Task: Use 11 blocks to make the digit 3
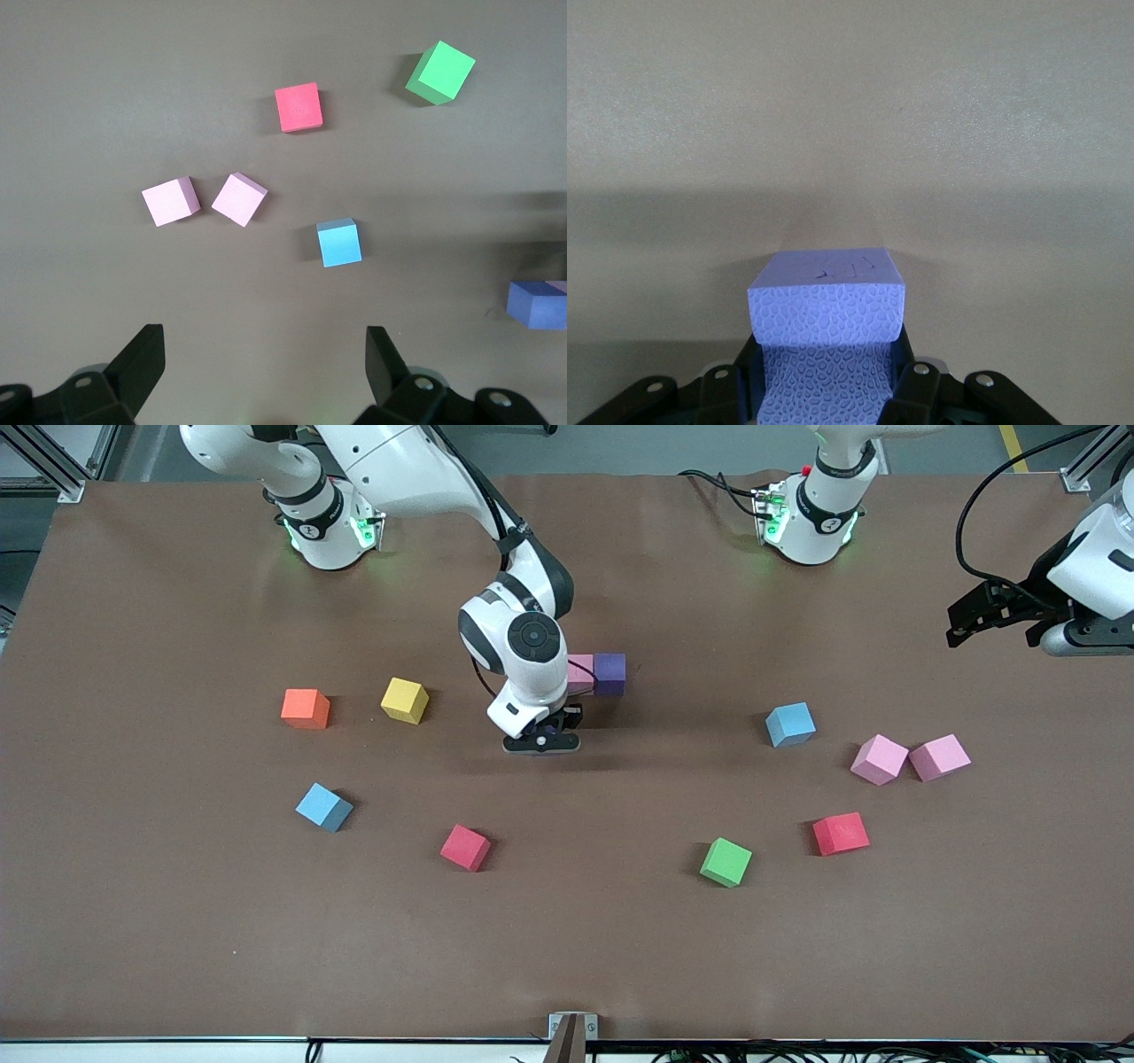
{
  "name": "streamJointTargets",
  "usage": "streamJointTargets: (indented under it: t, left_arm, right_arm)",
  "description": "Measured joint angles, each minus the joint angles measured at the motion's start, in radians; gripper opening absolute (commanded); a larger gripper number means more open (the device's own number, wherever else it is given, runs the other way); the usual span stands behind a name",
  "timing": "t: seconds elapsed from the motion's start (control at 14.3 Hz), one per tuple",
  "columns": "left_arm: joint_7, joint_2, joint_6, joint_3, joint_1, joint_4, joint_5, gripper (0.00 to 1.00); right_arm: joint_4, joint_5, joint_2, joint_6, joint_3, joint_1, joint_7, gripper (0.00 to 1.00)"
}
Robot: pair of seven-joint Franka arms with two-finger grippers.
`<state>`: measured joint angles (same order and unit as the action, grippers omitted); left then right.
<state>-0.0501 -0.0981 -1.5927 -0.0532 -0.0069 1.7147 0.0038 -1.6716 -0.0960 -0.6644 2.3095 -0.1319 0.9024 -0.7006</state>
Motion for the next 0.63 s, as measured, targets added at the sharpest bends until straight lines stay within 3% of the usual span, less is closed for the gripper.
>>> streamJointTargets:
  t: [0.14,0.28,0.35,0.42,0.63]
  left_arm:
    - [0.000,0.025,-0.006,0.000,0.000,0.001,0.000,1.00]
    - [0.000,0.074,-0.055,0.000,0.002,0.004,0.000,1.00]
    - [0.000,0.107,-0.095,0.000,0.002,0.006,0.000,1.00]
    - [0.000,0.145,-0.139,0.000,0.002,0.008,0.000,1.00]
    - [-0.016,0.274,-0.282,-0.001,-0.002,0.014,0.000,1.00]
  right_arm:
    - [0.000,0.000,0.000,0.000,0.000,0.000,0.000,0.19]
    - [0.000,0.000,0.000,0.000,0.000,0.000,0.000,0.23]
    - [0.000,0.000,0.000,0.000,0.000,0.000,0.000,0.74]
    - [0.000,0.000,0.000,0.000,0.000,0.000,0.000,0.99]
    - [-0.001,0.000,0.000,0.001,-0.003,0.000,0.000,1.00]
